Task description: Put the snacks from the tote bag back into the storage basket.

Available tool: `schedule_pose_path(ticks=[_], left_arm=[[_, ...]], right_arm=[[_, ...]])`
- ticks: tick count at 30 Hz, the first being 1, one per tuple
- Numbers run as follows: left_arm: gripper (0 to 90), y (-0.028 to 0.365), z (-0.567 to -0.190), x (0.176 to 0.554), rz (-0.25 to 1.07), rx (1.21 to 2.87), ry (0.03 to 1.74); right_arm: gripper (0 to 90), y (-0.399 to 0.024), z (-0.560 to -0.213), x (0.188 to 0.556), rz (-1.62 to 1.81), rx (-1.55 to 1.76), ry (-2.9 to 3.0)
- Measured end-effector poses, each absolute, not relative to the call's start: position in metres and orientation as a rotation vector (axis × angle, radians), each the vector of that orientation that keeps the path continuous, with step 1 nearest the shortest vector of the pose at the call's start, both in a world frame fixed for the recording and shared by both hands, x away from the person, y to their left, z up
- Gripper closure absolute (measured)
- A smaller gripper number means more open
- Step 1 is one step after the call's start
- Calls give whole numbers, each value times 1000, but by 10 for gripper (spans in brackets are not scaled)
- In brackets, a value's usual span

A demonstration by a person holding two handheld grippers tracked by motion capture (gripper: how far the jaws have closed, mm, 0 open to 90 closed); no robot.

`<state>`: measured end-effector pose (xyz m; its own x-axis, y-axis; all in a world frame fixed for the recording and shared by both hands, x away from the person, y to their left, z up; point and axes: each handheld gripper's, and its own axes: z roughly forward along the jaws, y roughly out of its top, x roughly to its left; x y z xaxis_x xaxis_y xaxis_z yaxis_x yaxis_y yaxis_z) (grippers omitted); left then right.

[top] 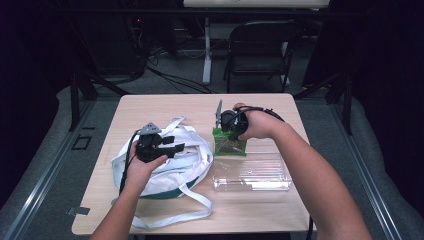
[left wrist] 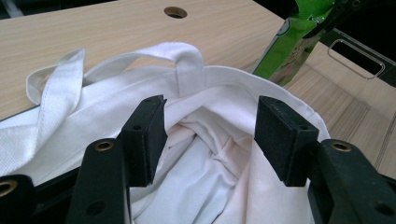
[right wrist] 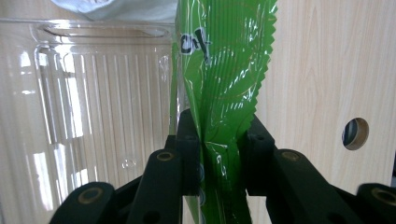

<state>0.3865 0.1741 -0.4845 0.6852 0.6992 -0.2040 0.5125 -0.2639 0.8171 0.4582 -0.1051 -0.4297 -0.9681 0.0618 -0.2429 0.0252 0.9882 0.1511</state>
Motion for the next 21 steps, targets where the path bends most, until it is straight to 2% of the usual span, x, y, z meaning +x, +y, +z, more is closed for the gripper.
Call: schedule_pose_path(ticks=[21], left_arm=[[430, 178, -490, 387, 243, 1940, 952]], right_arm=[[730, -108, -444, 461, 264, 33, 2858]])
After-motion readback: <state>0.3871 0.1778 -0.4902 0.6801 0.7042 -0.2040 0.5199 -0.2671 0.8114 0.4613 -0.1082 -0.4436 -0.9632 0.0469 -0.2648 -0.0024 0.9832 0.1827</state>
